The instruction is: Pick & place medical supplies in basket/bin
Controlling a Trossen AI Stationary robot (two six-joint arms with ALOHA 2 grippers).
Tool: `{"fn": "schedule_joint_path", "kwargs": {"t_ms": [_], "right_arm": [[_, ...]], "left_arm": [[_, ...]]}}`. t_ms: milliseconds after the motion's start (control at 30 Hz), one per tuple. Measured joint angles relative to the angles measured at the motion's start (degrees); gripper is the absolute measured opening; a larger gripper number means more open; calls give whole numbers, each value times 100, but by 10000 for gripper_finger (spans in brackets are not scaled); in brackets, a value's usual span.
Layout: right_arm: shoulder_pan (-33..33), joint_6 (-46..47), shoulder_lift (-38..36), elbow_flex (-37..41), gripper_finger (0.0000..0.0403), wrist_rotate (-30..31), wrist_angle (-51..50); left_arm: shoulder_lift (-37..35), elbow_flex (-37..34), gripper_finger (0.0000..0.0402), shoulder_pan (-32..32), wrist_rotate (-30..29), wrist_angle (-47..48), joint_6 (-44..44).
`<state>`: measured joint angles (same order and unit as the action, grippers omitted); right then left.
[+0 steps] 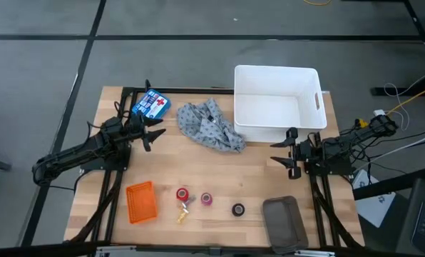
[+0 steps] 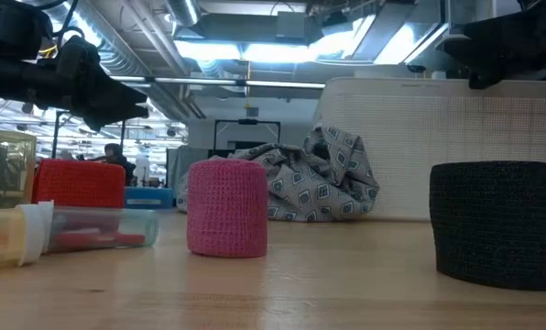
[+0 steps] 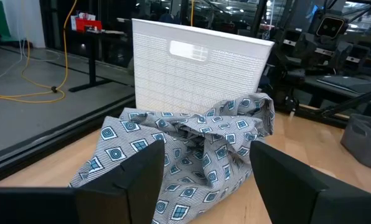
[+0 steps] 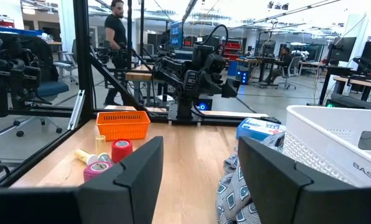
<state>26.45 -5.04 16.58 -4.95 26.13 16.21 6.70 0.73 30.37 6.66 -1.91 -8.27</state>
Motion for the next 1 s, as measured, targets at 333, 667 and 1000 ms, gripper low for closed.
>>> {"fn": "schedule_joint_path", "kwargs": {"t_ms": [333, 667, 1000], "right_arm": [[1, 0, 1, 0, 209, -1, 2], [-2, 0, 1, 0, 209, -2, 2], [1, 42, 0, 0, 209, -22, 141]], "left_arm": [[-1, 1, 233, 1, 1, 0, 1], [-1, 0, 233, 2, 1, 0, 2], [-2, 2, 233, 11, -780, -354, 1389]]}}
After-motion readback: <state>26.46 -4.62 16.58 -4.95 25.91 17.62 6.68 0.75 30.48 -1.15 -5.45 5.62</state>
